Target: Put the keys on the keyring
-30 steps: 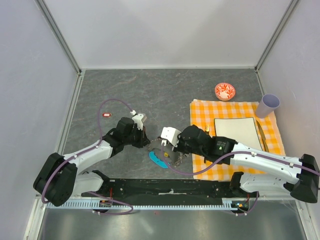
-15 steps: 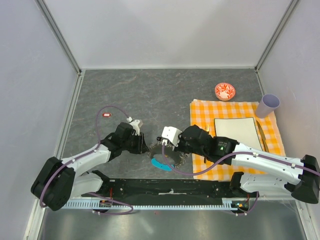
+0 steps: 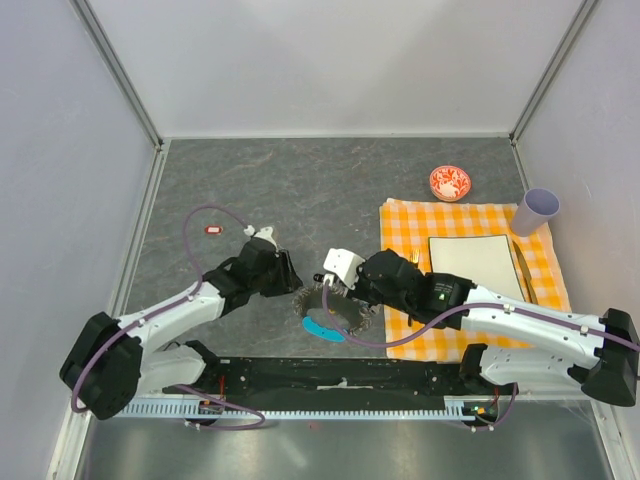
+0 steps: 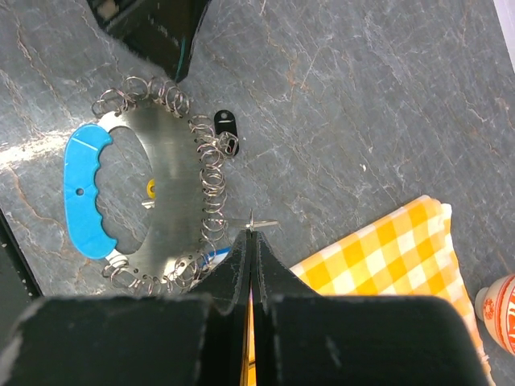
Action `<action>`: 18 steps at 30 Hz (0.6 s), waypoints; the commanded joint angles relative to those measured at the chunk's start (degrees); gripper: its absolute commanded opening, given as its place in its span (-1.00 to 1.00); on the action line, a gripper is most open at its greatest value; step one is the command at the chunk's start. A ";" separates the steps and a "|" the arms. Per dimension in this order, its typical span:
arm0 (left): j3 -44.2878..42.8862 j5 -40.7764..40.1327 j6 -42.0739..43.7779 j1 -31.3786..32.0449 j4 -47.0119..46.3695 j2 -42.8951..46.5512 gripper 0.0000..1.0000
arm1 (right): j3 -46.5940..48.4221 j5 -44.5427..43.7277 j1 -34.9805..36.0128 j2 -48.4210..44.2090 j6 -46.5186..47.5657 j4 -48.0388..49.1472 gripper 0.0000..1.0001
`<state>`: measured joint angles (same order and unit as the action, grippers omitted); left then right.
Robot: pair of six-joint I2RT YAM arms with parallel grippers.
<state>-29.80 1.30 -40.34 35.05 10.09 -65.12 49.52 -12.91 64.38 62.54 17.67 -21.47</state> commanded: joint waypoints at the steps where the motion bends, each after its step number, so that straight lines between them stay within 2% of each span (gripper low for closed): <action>1: -4.99 -9.99 -8.17 6.51 2.56 -3.34 0.06 | 0.23 -1.68 0.13 -0.23 -1.06 2.93 -1.00; 4: -7.63 -14.47 -9.58 9.51 4.24 -7.03 -0.02 | 0.32 -1.86 -0.04 -0.32 -1.32 3.19 -1.00; 6: -9.13 -16.67 -11.07 10.04 6.61 -9.05 -0.23 | 0.49 -1.68 -0.13 -0.49 -1.41 3.11 -1.00; 8: -11.15 -17.38 -11.25 10.48 7.40 -11.07 -0.29 | 0.41 -1.42 -0.13 -0.76 -1.50 3.28 -1.00; 18: -14.93 -18.35 -13.01 12.59 10.04 -16.79 -0.31 | 0.05 -1.68 -0.48 -2.51 -1.50 3.63 -1.00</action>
<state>-42.61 -13.96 -50.13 47.37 17.96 -80.12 49.52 -13.52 64.10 62.06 17.10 -20.16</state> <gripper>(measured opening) 0.349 0.006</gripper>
